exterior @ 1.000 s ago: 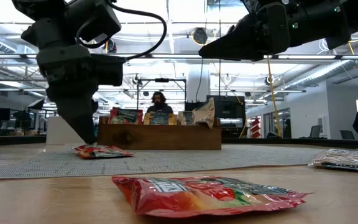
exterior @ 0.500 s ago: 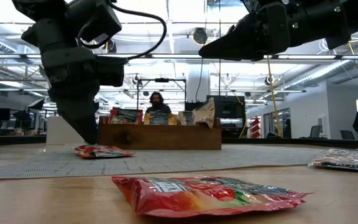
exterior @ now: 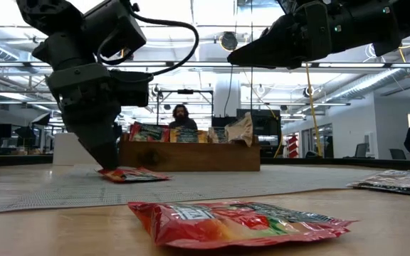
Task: Pick & Place Tea
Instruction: Put the top red tea into the left part of the wooden organizer
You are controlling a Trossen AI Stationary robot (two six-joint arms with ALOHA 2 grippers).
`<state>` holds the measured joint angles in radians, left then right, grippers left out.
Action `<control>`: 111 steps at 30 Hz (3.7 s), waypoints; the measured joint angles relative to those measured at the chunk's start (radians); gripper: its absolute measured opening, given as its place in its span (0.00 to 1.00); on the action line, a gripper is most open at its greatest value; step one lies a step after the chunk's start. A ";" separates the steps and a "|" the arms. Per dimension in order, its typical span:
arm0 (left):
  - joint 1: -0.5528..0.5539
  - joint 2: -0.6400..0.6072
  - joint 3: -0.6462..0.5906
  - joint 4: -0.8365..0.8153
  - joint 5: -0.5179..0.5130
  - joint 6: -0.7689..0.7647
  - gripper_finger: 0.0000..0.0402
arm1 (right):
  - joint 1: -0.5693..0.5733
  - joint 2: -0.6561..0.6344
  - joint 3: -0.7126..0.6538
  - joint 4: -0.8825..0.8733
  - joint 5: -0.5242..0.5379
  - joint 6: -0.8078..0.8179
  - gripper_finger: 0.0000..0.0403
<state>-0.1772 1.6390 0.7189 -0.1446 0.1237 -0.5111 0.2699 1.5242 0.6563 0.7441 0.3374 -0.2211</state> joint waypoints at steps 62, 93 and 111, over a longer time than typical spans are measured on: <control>-0.335 -0.004 0.187 0.275 -1.118 0.556 0.00 | -0.035 -0.021 0.000 -0.073 -0.074 0.109 0.29; -0.253 -0.006 0.185 0.334 -0.984 0.565 0.00 | -0.026 -0.021 0.000 0.022 -0.081 0.069 0.00; -0.212 -0.006 0.252 0.259 -0.723 0.365 0.06 | 0.038 -0.009 0.403 -0.973 -0.078 0.183 0.00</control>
<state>-0.3896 1.6333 0.9709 0.1140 -0.5997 -0.1465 0.3082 1.5153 1.0589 -0.2286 0.2591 -0.0383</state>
